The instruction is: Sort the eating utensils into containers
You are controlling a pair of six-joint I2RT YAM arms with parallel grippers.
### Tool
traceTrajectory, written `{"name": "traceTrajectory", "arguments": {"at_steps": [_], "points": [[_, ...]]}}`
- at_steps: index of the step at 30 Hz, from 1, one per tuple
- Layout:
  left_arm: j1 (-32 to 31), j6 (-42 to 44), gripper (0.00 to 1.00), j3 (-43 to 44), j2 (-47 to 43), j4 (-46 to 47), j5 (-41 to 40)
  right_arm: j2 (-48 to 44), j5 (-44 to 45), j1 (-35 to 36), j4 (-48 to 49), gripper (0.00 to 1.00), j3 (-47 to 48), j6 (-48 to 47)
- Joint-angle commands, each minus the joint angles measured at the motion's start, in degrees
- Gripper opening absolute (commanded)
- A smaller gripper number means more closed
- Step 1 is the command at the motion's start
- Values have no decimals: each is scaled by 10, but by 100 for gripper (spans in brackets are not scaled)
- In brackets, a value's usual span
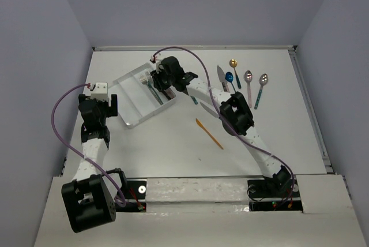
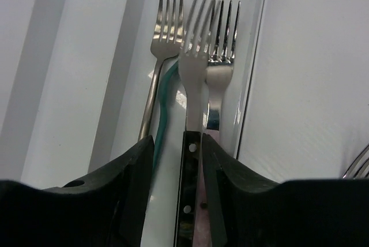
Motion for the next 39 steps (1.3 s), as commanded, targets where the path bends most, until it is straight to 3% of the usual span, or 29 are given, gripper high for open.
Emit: {"name": "traceTrajectory", "arguments": {"at_steps": [1, 4, 7, 13, 18, 21, 28, 34, 39], "points": [[2, 5, 99, -8, -2, 35, -1, -67, -11, 10, 22, 48, -13, 13], [3, 5, 99, -8, -2, 36, 0, -103, -12, 10, 20, 52, -29, 11], [3, 5, 99, -9, -4, 36, 0, -141, 44, 10, 17, 55, -58, 7], [2, 5, 99, -10, -9, 37, 1, -201, 169, -30, -34, 70, -155, 40], [3, 20, 99, 8, -10, 26, -27, -165, 106, -90, -119, 79, -131, 105], [8, 48, 99, 48, 3, -30, -110, -142, 115, -96, -133, 79, -120, 82], [79, 87, 99, 106, 32, -139, -79, -124, 83, -96, -140, 70, -137, 40], [126, 93, 99, 107, 44, -141, -64, -105, 76, -96, -151, 61, -151, 32], [128, 89, 99, 75, 20, -127, -60, -92, 117, -85, -161, 47, -164, 17]]}}
